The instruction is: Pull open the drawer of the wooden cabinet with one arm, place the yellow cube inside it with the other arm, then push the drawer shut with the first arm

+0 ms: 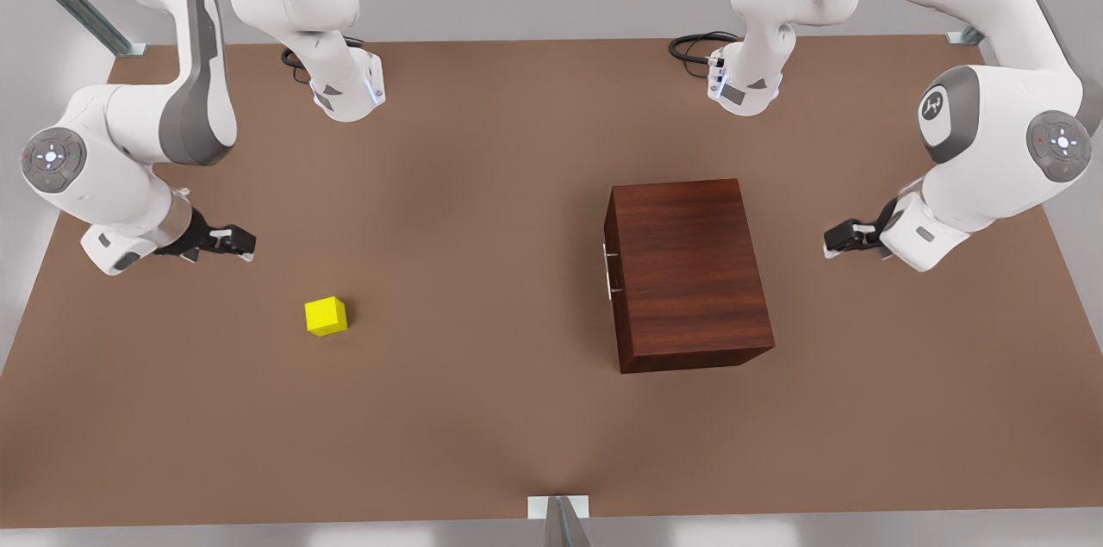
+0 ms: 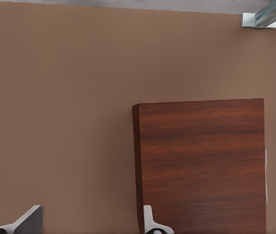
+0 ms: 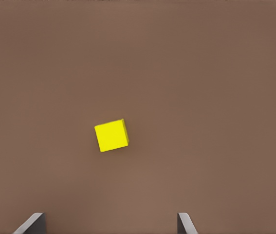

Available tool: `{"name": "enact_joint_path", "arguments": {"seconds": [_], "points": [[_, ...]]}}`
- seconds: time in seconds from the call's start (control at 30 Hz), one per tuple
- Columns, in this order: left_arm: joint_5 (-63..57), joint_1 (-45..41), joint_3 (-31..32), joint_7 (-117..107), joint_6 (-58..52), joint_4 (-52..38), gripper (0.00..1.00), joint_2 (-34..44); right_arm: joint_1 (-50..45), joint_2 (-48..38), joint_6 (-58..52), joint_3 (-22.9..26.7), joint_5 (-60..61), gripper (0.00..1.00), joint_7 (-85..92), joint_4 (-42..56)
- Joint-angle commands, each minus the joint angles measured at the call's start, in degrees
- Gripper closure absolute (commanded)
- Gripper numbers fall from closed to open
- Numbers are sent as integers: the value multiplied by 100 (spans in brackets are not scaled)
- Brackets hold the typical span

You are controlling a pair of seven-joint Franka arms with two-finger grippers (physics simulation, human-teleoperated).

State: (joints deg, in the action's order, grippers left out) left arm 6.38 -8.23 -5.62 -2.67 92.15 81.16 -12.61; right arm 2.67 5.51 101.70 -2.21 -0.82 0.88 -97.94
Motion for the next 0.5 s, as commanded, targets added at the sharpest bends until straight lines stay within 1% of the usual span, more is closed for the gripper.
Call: {"name": "enact_joint_path", "arguments": {"seconds": [0.0, 0.1, 0.13, 0.17, 0.2, 0.23, 0.27, 0.3, 0.37, 0.4, 0.43, 0.47], "points": [[-14, -3, 0, 47, 172, -3, 0, 4, 76, 2, 140, 1, 3, 0, 44, 3], [4, -65, 17, 47, 154, -135, 0, -118, 32, 20, 148, -7, 3, 0, 44, 3], [-321, -582, 114, -540, 119, -232, 0, -233, 5, 55, 148, -7, -15, 0, 44, 12], [-585, -1215, 114, -1288, 49, -495, 0, -601, 5, 55, 148, 1, -6, 0, 44, 3], [-568, -1418, 131, -1359, -100, -793, 0, -856, 5, 55, 148, 1, 3, 0, 35, 12], [-629, -1962, 123, -1901, -583, -1565, 0, -1295, 5, 55, 148, 1, -6, 0, 44, 3], [-883, -2383, 114, -2246, -733, -1866, 0, -1480, 5, 64, 148, 1, -6, 0, 44, 3], [-928, -2876, 114, -2641, -707, -1980, 0, -1621, 5, 64, 148, 1, -6, 0, 53, 3], [-1332, -3527, 140, -3231, -707, -2034, 0, -1868, 5, 90, 175, -7, 3, 0, 44, 12], [-1324, -3615, 149, -3327, -646, -2042, 0, -1876, 14, 125, 192, 1, 47, 0, -279, 12], [-1341, -3878, 140, -4887, -470, -2103, 0, -2165, 32, 125, 166, 10, 56, 0, -1393, 12], [-1350, -4151, 123, -5603, -496, -2253, 0, -2377, 40, 125, 148, 19, 55, 0, -2826, 12]]}}
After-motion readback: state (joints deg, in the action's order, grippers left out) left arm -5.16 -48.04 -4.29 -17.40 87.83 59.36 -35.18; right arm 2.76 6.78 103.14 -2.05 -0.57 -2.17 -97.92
